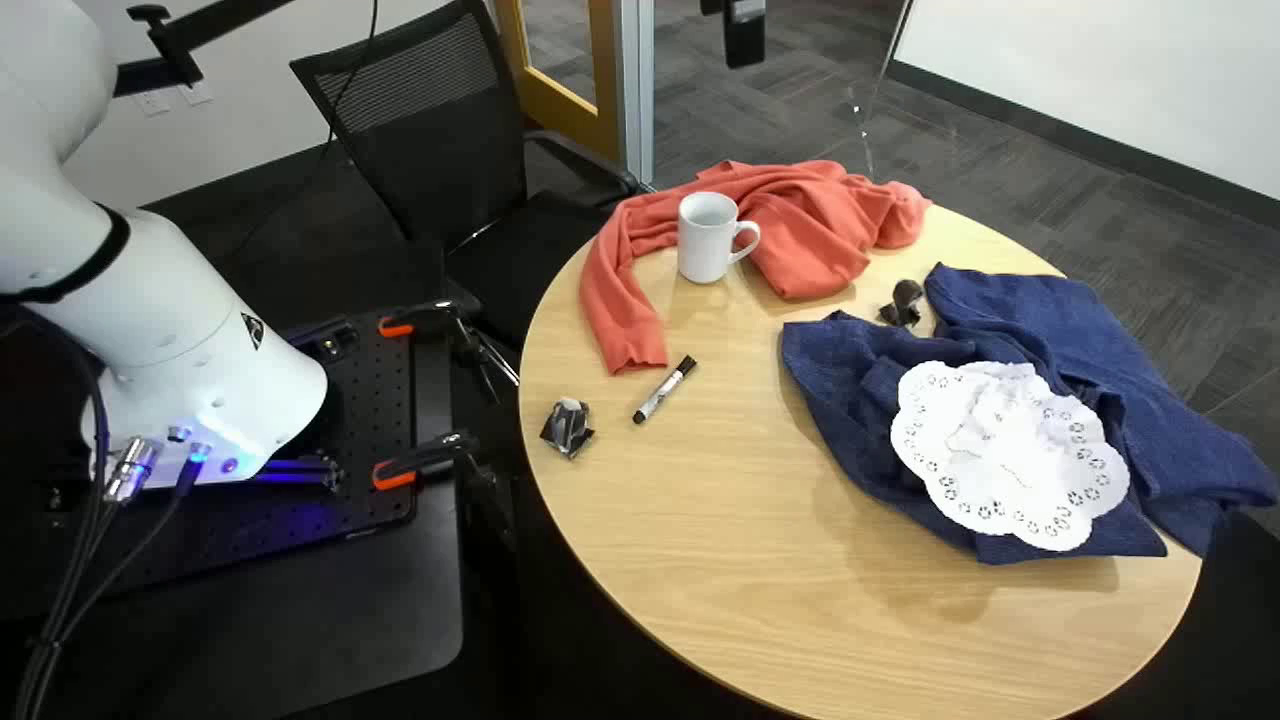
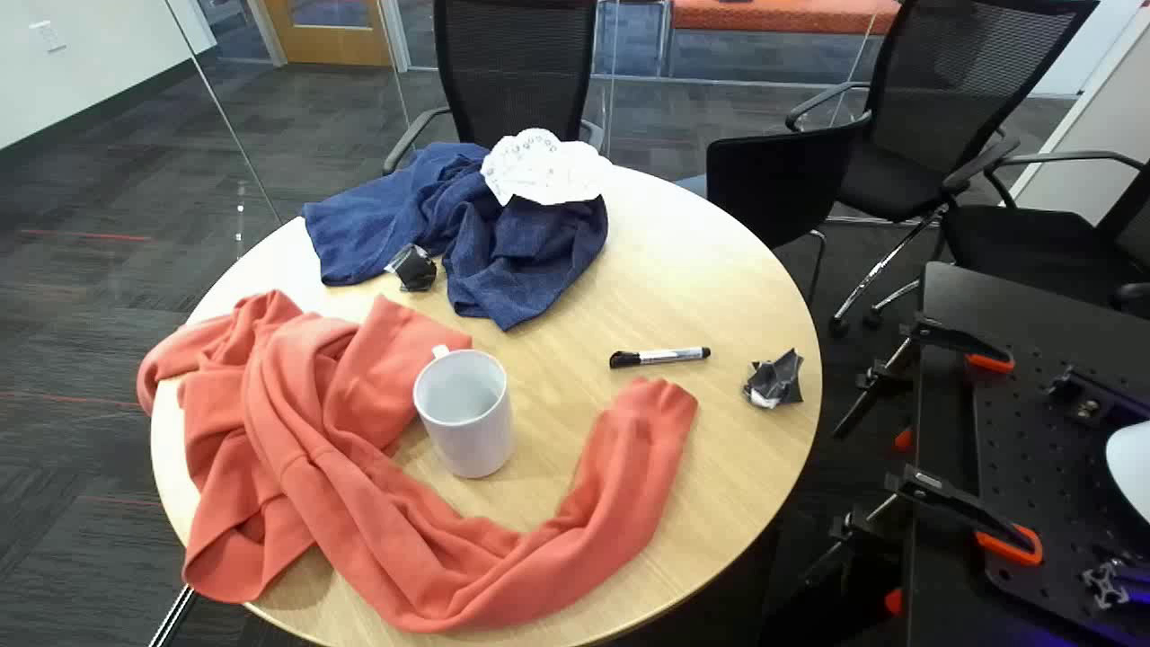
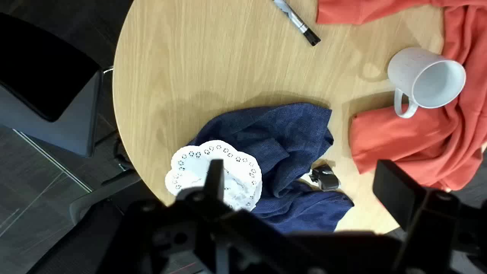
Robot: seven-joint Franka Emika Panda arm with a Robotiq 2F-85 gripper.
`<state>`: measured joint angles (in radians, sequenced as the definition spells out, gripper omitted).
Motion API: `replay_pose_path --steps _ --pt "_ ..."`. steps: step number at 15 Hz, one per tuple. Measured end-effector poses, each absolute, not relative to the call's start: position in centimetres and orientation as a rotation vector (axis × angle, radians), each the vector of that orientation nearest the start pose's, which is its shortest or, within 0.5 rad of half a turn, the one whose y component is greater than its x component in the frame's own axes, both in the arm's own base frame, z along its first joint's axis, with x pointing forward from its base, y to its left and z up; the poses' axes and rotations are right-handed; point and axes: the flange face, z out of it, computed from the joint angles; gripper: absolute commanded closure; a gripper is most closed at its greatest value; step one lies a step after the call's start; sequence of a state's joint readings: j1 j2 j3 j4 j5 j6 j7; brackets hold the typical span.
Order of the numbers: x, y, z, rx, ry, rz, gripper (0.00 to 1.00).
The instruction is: Move the mug to the right side of the table
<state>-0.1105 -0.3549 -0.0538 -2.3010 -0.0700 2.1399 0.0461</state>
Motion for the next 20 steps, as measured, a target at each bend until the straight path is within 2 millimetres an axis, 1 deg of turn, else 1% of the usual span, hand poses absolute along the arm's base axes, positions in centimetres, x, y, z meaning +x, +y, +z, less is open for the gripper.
replay_pose_path --steps 12,14,16,20 --pt "45.6 -7.9 50.4 -3.170 0.275 -0.297 0.00" --pt "46.1 -7.2 49.6 -3.176 0.250 -0.272 0.00" --pt "46.8 -5.9 48.4 -3.184 0.205 -0.233 0.00" --pt "48.4 -2.8 45.0 -3.196 0.097 -0.150 0.00"
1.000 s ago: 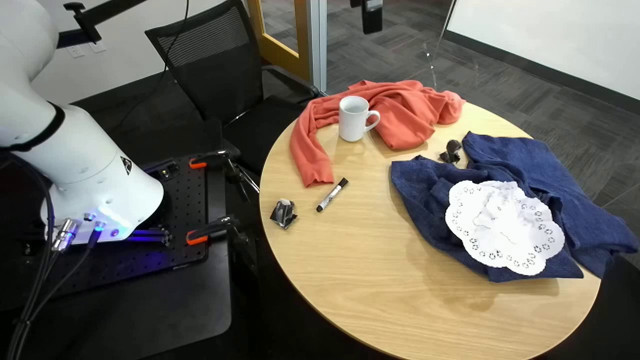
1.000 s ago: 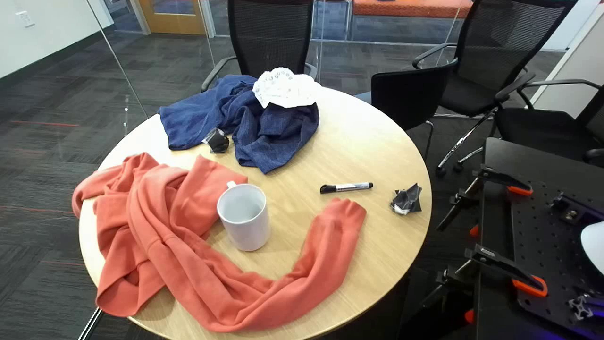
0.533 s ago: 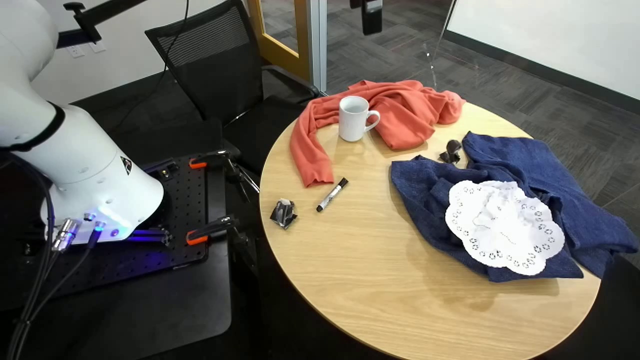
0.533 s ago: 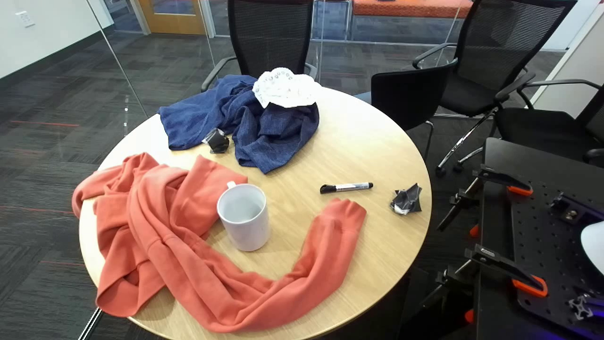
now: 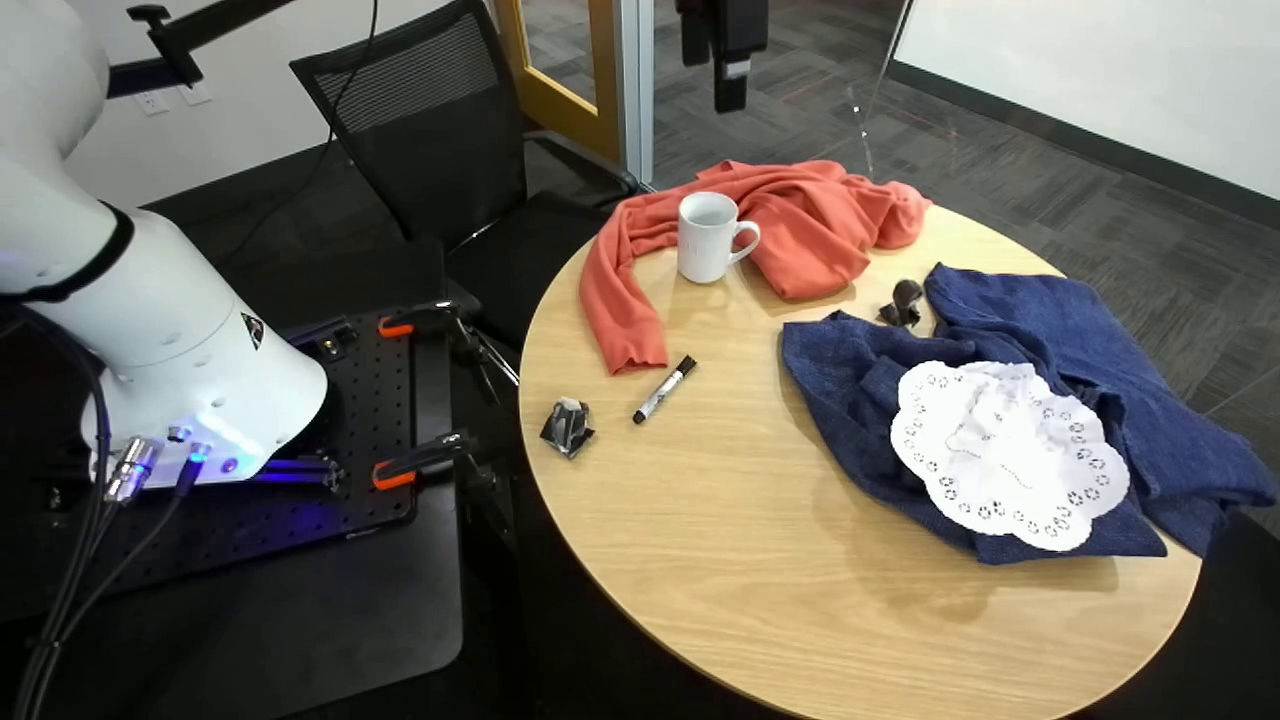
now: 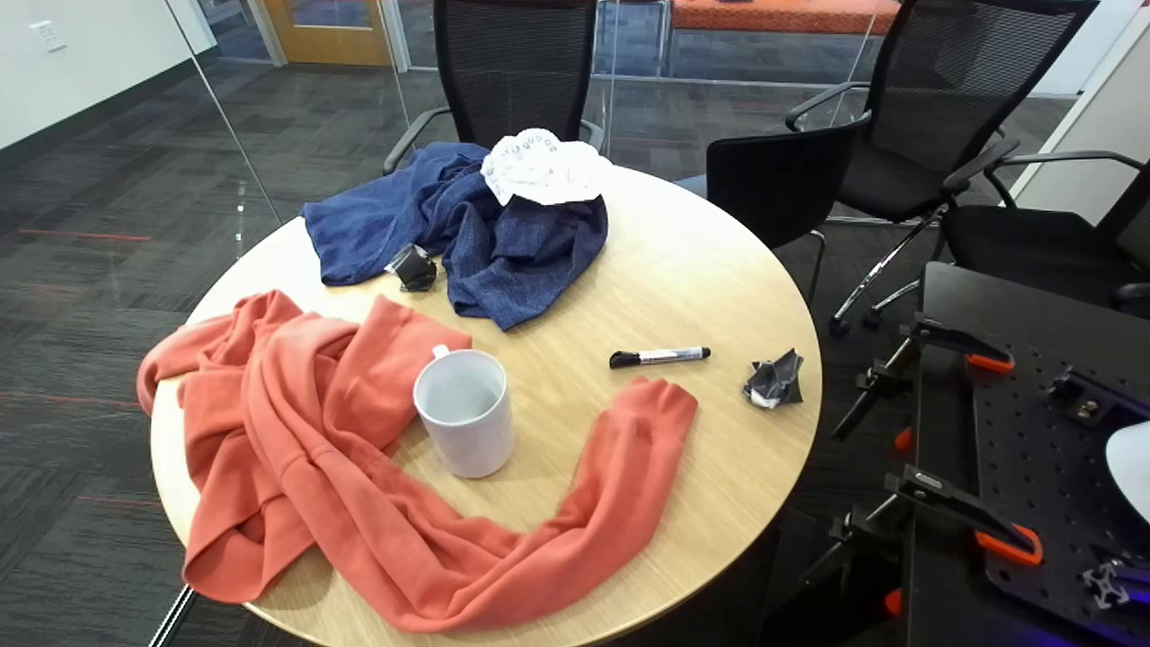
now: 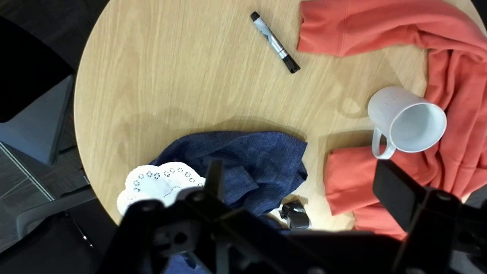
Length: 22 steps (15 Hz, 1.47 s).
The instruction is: Move the mug to the right side of the table
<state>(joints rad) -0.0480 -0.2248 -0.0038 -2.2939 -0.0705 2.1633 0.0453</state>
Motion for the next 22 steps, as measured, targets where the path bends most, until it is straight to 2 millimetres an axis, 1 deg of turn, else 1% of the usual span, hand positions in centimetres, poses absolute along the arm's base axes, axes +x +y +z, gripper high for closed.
replay_pose_path --steps 5,8,14,18,20,22 --pt "50.6 0.8 40.3 -3.194 -0.025 -0.142 0.00" --pt "51.5 3.4 37.5 -3.186 -0.102 -0.148 0.00" --pt "51.9 9.5 32.8 -3.177 -0.230 -0.145 0.00" --pt "51.7 12.9 29.8 -3.197 -0.339 -0.165 0.00" --pt "51.6 13.9 28.5 -3.199 -0.361 -0.165 0.00" --pt "51.6 13.8 28.3 -3.199 -0.361 -0.161 0.00"
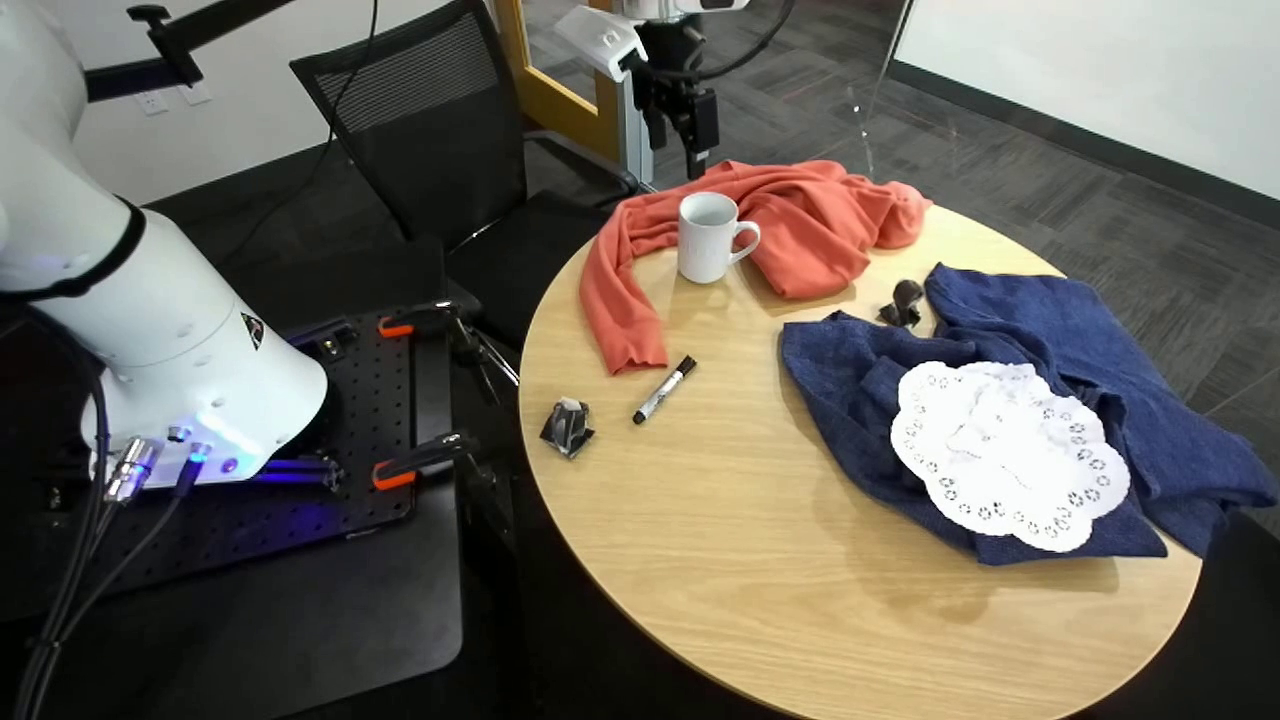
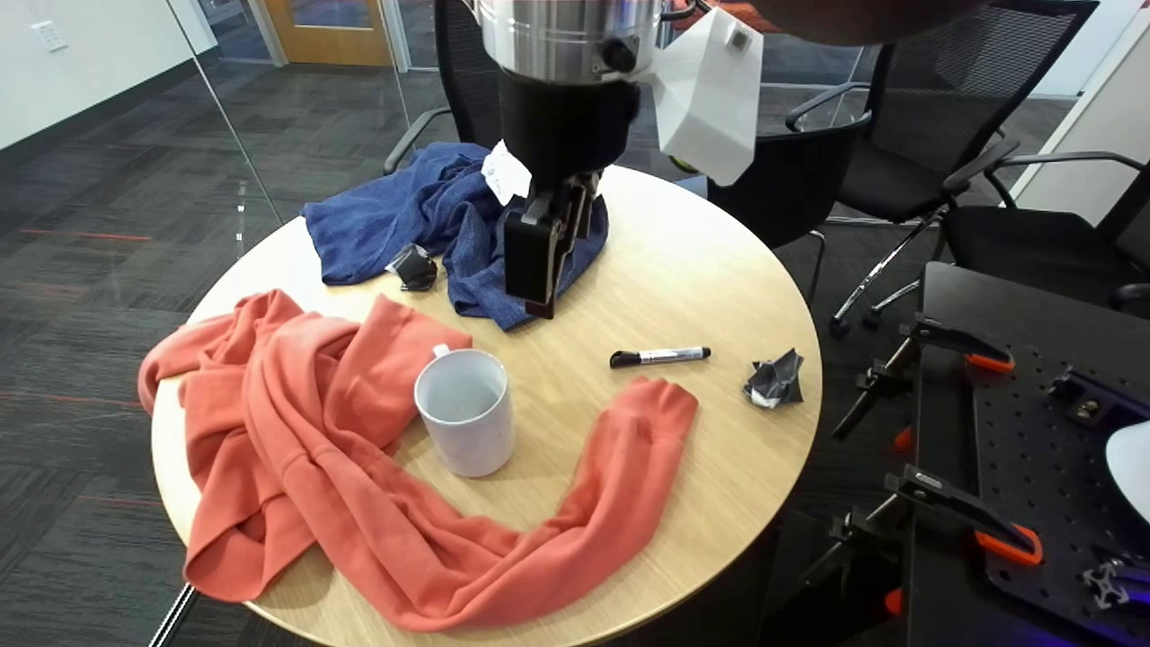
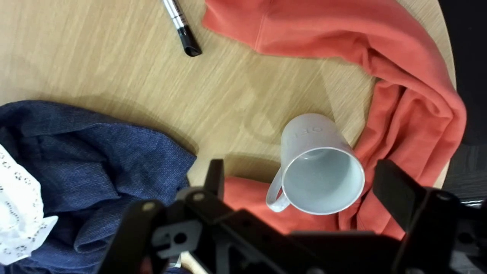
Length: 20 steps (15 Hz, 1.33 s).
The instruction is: Move the mug to the right side of the table
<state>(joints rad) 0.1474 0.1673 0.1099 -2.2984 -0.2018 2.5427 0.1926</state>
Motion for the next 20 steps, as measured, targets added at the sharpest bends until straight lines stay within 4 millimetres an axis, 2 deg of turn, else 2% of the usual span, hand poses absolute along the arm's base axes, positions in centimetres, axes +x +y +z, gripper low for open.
replay_pose_path --steps 5,10,15,20 --pt "51.7 13.6 28.4 -3.200 -0.354 -0.164 0.00" --pt "52.2 13.6 27.5 -3.193 -0.328 -0.142 0.00" --pt "54.0 13.3 25.6 -3.189 -0.281 -0.111 0.00" --pt "56.2 12.4 22.7 -3.187 -0.198 -0.131 0.00"
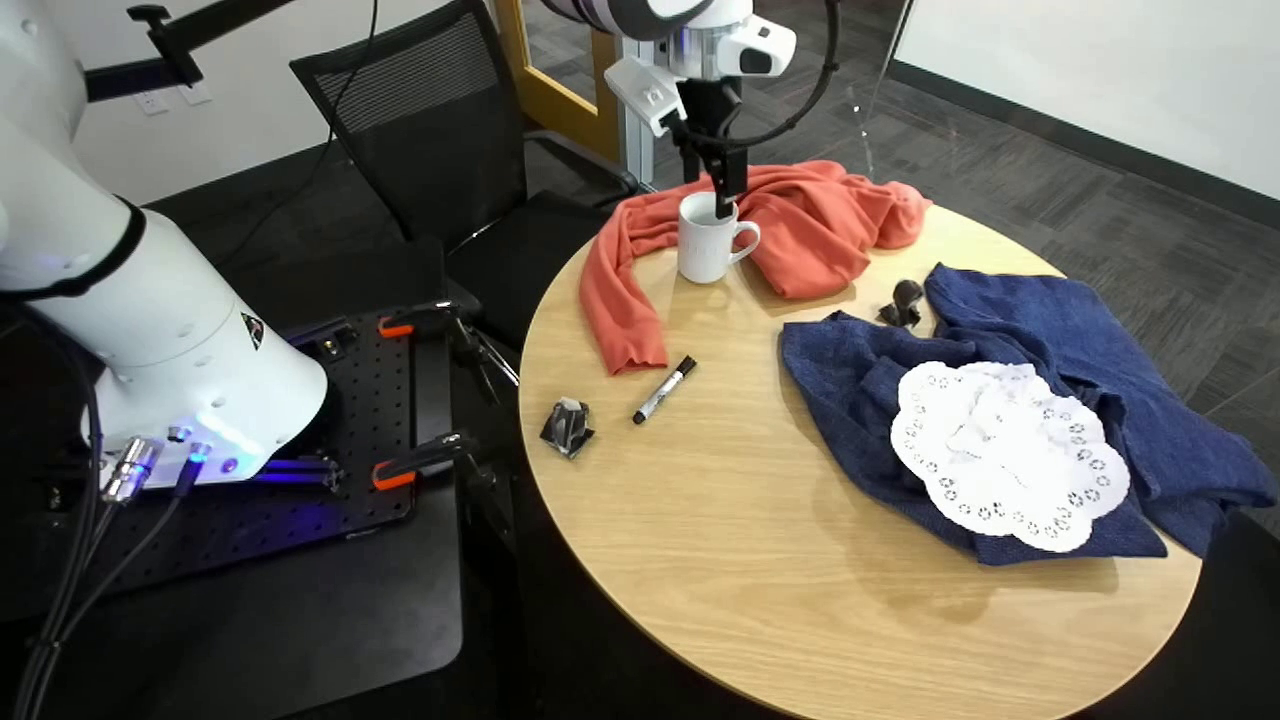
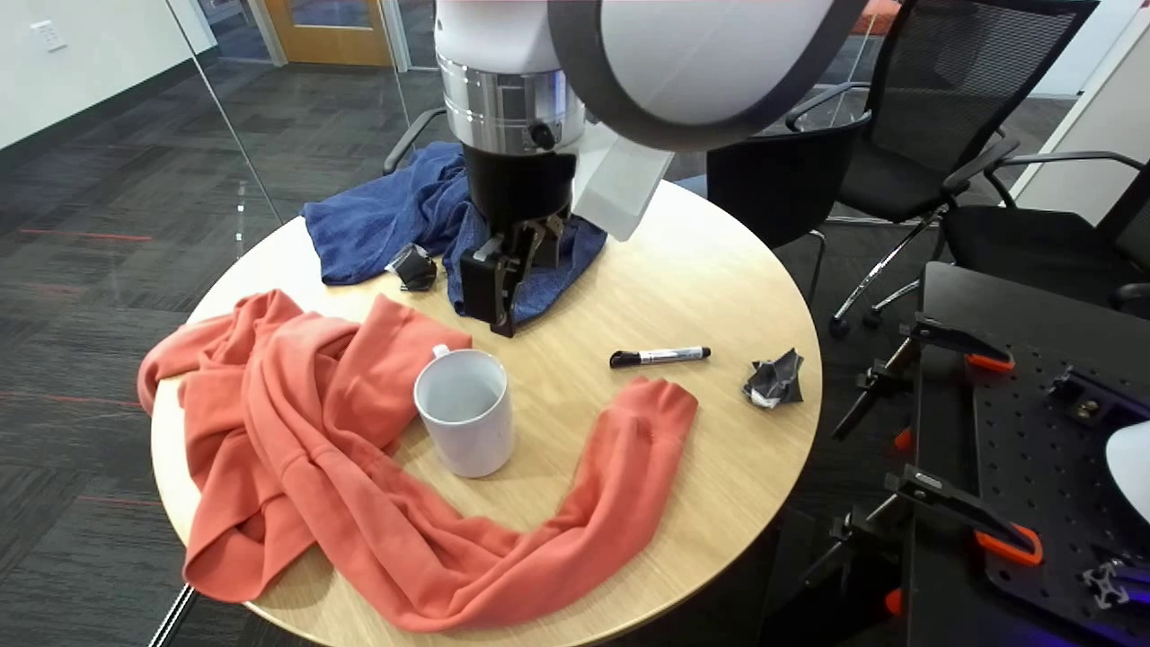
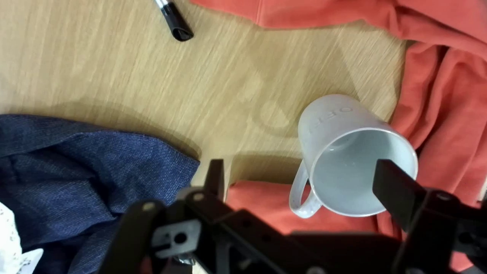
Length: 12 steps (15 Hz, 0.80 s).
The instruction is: Move the mug to the right side of the table
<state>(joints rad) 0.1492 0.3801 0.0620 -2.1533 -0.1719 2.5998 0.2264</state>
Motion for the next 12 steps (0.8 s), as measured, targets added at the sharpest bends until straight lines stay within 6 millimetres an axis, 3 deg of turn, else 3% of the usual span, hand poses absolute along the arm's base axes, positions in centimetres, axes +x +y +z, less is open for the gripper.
replay_pose_path --steps 6,12 --pt "58.3 13.1 18.8 -3.176 -0.140 -0.179 0.00" --pt "59.2 14.7 16.5 -3.189 -0.133 -0.177 0.00"
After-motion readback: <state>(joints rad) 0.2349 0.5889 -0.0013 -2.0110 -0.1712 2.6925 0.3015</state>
